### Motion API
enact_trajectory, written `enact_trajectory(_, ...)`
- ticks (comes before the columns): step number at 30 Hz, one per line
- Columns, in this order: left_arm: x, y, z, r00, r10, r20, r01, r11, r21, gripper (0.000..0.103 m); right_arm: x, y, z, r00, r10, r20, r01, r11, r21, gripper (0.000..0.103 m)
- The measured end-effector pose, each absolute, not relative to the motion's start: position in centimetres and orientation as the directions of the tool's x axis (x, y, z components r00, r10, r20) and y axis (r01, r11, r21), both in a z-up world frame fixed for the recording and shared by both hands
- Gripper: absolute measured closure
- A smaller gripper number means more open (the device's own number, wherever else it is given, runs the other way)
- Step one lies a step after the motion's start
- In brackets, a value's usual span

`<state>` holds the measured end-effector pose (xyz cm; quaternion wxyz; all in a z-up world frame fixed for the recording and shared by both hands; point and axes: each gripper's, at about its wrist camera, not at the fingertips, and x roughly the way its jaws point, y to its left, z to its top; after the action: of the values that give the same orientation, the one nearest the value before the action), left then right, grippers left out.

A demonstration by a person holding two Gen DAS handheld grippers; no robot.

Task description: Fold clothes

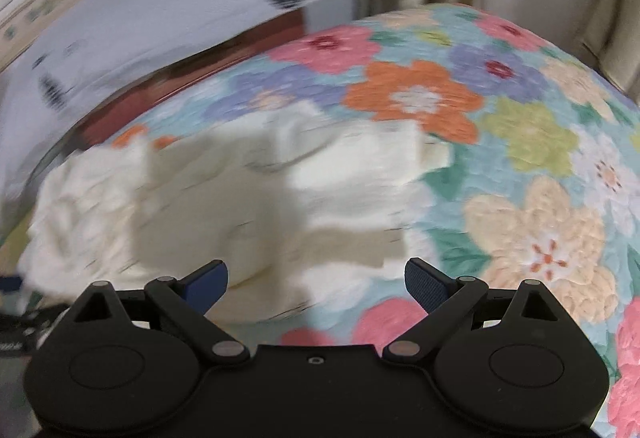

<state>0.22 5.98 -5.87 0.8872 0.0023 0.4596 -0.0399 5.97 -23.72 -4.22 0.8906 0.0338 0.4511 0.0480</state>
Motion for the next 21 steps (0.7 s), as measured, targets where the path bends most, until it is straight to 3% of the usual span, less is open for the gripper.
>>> enact_trajectory(7, 1.4, 7.5, -8.0, 0.546, -0.130, -0.827, 0.000, 0.988, -0.155, 0.010, 9.3, -26.7, -8.6, 0.565, 0.215, -0.797, 0.047, 0.956, 0.291, 0.005)
enact_trajectory(9, 1.4, 7.0, -8.1, 0.548, -0.127, -0.827, 0.022, 0.990, -0.137, 0.009, 9.6, -25.7, -9.6, 0.559, 0.196, -0.805, 0.038, 0.965, 0.261, 0.001)
enact_trajectory(13, 1.3, 6.4, -8.2, 0.562, -0.134, -0.816, 0.047, 0.990, -0.130, 0.013, 9.0, -22.2, -10.1, 0.539, 0.106, -0.836, -0.101, 0.993, 0.061, 0.001)
enact_trajectory(15, 1.0, 6.0, -7.8, 0.576, -0.162, -0.801, 0.089, 0.987, -0.135, 0.031, 8.9, -22.5, -9.6, 0.544, 0.115, -0.831, -0.091, 0.993, 0.077, 0.013)
enact_trajectory(16, 0.7, 5.7, -7.6, 0.587, -0.183, -0.789, 0.122, 0.983, -0.137, 0.049, 8.6, -22.9, -9.0, 0.561, 0.125, -0.819, -0.091, 0.992, 0.089, 0.041)
enact_trajectory(17, 0.4, 5.3, -7.4, 0.599, -0.208, -0.773, 0.166, 0.977, -0.135, 0.066, 8.3, -22.8, -8.2, 0.585, 0.140, -0.799, -0.115, 0.989, 0.089, 0.087)
enact_trajectory(21, -0.7, 4.2, -6.4, 0.646, -0.263, -0.716, 0.254, 0.959, -0.124, 0.081, 6.3, -21.8, -4.6, 0.710, 0.089, -0.699, -0.140, 0.990, -0.017, 0.093)
